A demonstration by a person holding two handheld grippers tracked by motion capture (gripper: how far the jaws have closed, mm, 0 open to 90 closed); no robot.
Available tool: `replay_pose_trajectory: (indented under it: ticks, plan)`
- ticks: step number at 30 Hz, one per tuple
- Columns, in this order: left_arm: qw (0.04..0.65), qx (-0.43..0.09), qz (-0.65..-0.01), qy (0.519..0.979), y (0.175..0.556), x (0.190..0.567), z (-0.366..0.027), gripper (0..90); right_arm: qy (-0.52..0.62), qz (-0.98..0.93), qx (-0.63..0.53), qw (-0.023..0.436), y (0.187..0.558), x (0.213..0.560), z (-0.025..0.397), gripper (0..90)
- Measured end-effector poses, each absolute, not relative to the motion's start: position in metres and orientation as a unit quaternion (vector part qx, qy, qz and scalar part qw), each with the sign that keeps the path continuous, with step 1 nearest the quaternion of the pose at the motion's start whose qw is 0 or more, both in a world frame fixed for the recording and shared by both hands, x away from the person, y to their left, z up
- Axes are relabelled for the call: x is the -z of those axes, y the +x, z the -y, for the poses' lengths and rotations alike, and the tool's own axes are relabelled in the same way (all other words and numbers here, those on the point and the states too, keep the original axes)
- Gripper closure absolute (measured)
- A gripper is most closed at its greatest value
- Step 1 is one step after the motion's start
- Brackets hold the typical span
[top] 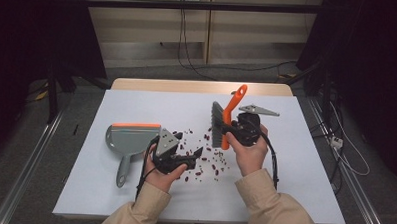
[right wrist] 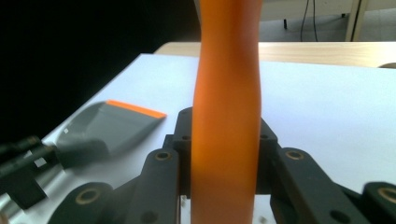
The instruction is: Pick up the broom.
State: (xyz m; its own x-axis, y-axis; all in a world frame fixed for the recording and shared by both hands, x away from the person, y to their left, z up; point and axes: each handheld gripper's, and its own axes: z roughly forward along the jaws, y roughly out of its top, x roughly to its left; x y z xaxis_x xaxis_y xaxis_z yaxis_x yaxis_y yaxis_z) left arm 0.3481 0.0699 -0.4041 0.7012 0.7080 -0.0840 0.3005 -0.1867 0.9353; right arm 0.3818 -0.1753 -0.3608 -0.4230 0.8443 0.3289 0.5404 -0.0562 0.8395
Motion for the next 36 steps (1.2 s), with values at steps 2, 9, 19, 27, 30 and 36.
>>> replay_pose_trajectory:
  ticks: [2, 9, 19, 27, 30, 36]
  plan:
    - [0.542, -0.192, -0.334, 0.747, 0.349, 0.402, -0.073, 15.3, 0.513, -0.680, -0.501, 0.152, 0.380, 0.360, 0.182, 71.5]
    - [0.546, -0.184, -0.324, 0.750, 0.352, 0.396, -0.081, 11.2, 0.511, -0.696, -0.482, 0.149, 0.377, 0.359, 0.206, 71.5]
    - [0.556, -0.164, -0.314, 0.752, 0.355, 0.390, -0.105, 6.4, 0.521, -0.712, -0.447, 0.146, 0.371, 0.359, 0.245, 71.4]
    - [0.559, -0.158, -0.309, 0.753, 0.354, 0.387, -0.129, 6.2, 0.532, -0.721, -0.422, 0.141, 0.370, 0.360, 0.260, 71.4]
    - [0.554, -0.161, -0.309, 0.756, 0.354, 0.388, -0.139, 6.1, 0.535, -0.728, -0.405, 0.141, 0.370, 0.362, 0.262, 71.4]
    - [0.550, -0.167, -0.321, 0.752, 0.355, 0.392, -0.156, 6.1, 0.548, -0.745, -0.357, 0.130, 0.375, 0.373, 0.264, 71.4]
